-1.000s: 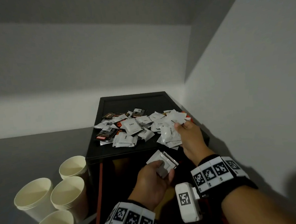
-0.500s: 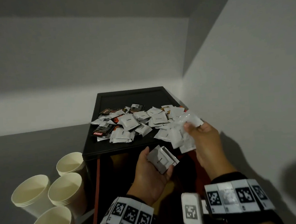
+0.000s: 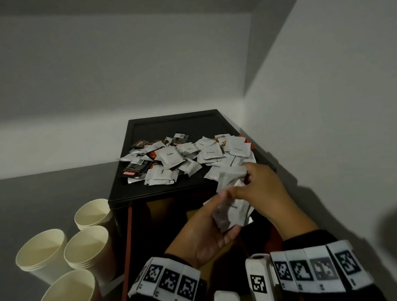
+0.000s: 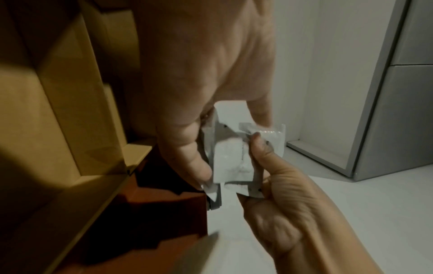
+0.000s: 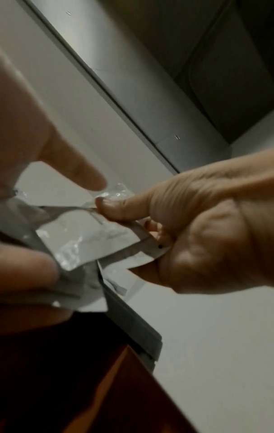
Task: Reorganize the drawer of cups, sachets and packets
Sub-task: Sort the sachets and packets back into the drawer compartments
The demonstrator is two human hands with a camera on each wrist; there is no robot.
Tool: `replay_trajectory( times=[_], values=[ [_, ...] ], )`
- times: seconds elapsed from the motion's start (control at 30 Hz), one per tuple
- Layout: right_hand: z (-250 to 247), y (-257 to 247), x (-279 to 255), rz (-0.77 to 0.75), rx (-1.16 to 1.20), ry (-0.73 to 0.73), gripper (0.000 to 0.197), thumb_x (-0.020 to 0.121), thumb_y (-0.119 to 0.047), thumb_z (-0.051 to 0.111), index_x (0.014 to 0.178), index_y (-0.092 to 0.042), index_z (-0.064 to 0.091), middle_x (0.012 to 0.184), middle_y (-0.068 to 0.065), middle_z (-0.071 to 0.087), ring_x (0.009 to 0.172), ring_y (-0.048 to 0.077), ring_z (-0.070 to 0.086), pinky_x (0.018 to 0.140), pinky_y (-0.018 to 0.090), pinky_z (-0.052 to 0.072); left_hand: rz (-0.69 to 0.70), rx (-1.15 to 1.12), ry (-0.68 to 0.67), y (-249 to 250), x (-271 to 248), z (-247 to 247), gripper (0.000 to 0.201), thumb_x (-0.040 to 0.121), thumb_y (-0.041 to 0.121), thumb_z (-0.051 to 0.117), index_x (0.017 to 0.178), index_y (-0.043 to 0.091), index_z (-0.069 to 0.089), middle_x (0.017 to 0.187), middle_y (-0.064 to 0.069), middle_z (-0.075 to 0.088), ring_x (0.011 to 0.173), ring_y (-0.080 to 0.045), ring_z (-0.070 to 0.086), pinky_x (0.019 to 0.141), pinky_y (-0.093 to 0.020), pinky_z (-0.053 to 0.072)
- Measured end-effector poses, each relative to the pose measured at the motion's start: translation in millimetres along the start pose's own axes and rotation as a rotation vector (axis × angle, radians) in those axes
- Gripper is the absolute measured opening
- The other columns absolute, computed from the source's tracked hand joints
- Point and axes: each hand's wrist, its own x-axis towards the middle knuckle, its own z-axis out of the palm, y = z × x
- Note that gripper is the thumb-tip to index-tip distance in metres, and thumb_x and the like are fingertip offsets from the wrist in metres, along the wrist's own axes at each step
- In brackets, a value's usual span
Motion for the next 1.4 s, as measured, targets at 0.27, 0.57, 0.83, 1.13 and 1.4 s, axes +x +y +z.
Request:
replay_trajectory(
  times=[0.27, 0.57, 0.83, 1.13, 1.4],
  values=[
    [-6, 4, 0, 0.114, 0.317, 0.089, 0.006, 0.09, -0.022, 0.06, 0.086, -0.023, 0.065, 0.095, 0.004, 0.07, 0.094, 0.024, 0.065, 0.092, 0.05, 0.049, 0.034, 0.096, 0.055, -5, 3, 0, 0.006, 0.089, 0.014, 0.059, 0.094, 0.012, 0.062, 0.066, 0.004, 0.069, 0.061, -0.008, 0.066, 0.057, -0.023, 0.055],
    [-7, -1, -1, 0.149, 0.608, 0.222, 0.012, 0.092, -0.016, 0.056, 0.086, -0.022, 0.065, 0.085, 0.003, 0.071, 0.082, 0.021, 0.068, 0.08, 0.042, 0.055, 0.074, 0.0, 0.15, -5, 9, -2, 0.03, 0.093, 0.036, 0.051, 0.112, 0.014, 0.061, 0.095, -0.008, 0.069, 0.077, -0.02, 0.066, 0.057, -0.027, 0.055],
    [8, -6, -12, -0.19, 0.163, 0.467, 0.008, 0.091, -0.019, 0.059, 0.098, -0.019, 0.062, 0.083, -0.02, 0.057, 0.081, 0.0, 0.059, 0.074, 0.006, 0.046, 0.138, -0.01, 0.126, -8, 9, -1, 0.04, 0.097, 0.03, 0.048, 0.13, 0.009, 0.051, 0.12, -0.014, 0.062, 0.099, -0.024, 0.061, 0.066, -0.029, 0.056],
    [39, -19, -23, -0.1, 0.16, 0.037, 0.012, 0.096, -0.019, 0.047, 0.088, -0.027, 0.046, 0.077, -0.015, 0.051, 0.069, -0.006, 0.05, 0.058, 0.006, 0.038, 0.247, 0.091, -0.052, -5, 0, 3, 0.031, 0.067, 0.003, 0.059, 0.098, 0.002, 0.054, 0.079, -0.013, 0.045, 0.071, -0.021, 0.045, 0.068, -0.031, 0.041],
    [31, -19, -18, 0.078, 0.43, -0.011, 0.012, 0.097, -0.022, 0.045, 0.099, -0.022, 0.056, 0.107, 0.005, 0.063, 0.102, 0.019, 0.062, 0.08, 0.039, 0.052, 0.244, -0.034, 0.003, 0, -5, 9, 0.007, 0.083, 0.01, 0.059, 0.09, 0.008, 0.059, 0.067, -0.002, 0.064, 0.06, -0.008, 0.062, 0.054, -0.02, 0.051]
  ],
)
